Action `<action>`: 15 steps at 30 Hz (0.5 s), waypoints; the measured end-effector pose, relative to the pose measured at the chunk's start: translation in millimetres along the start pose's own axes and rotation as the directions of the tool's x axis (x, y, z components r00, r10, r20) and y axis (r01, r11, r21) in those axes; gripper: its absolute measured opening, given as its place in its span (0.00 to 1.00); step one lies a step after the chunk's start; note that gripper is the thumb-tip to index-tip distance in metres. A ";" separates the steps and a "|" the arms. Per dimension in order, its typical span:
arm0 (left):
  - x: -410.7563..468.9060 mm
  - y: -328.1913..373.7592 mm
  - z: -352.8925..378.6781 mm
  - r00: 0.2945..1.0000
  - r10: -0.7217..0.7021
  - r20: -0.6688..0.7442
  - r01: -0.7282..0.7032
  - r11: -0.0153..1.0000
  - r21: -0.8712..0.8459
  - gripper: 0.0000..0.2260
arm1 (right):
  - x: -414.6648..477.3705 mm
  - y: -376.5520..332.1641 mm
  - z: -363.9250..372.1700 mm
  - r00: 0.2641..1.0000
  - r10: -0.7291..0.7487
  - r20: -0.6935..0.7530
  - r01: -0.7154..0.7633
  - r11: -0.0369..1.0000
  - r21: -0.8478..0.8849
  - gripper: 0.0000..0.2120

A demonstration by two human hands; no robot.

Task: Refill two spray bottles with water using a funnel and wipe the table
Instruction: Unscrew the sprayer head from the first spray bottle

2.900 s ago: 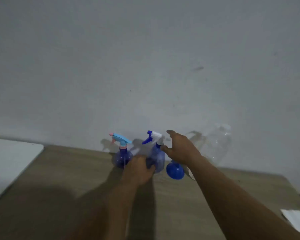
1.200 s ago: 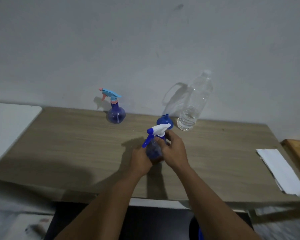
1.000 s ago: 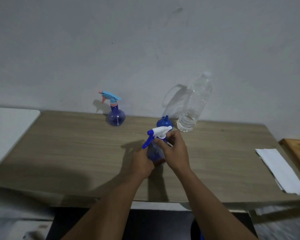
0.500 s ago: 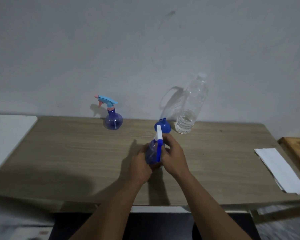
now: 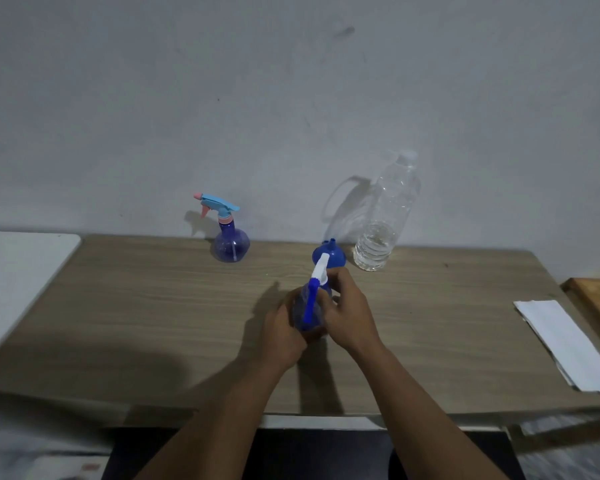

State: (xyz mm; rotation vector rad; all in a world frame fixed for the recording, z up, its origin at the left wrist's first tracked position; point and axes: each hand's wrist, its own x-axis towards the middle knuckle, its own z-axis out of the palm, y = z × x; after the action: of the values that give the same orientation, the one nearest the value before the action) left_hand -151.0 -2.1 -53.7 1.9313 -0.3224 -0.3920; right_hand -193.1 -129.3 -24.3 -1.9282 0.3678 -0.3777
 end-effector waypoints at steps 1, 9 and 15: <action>0.4 2.0 -1.0 1.000 -0.005 0.016 0.005 1.000 0.029 0.26 | -0.3 -1.1 0.2 1.000 -0.003 0.017 0.003 1.000 0.000 0.09; -0.4 11.2 -3.2 0.998 0.035 0.053 -0.038 0.997 0.068 0.20 | -1.1 -0.8 0.8 1.000 0.000 0.019 -0.001 1.000 0.015 0.11; -2.1 5.3 -5.0 0.999 0.025 0.021 -0.027 0.998 0.064 0.21 | -3.3 -2.9 4.2 1.000 0.012 -0.029 -0.012 1.000 0.017 0.14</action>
State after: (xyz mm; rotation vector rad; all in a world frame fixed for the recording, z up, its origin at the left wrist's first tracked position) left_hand -151.2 0.9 -46.7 1.9847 -0.3767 -0.3879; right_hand -194.1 -123.4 -23.5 -1.9048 0.3938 -0.3999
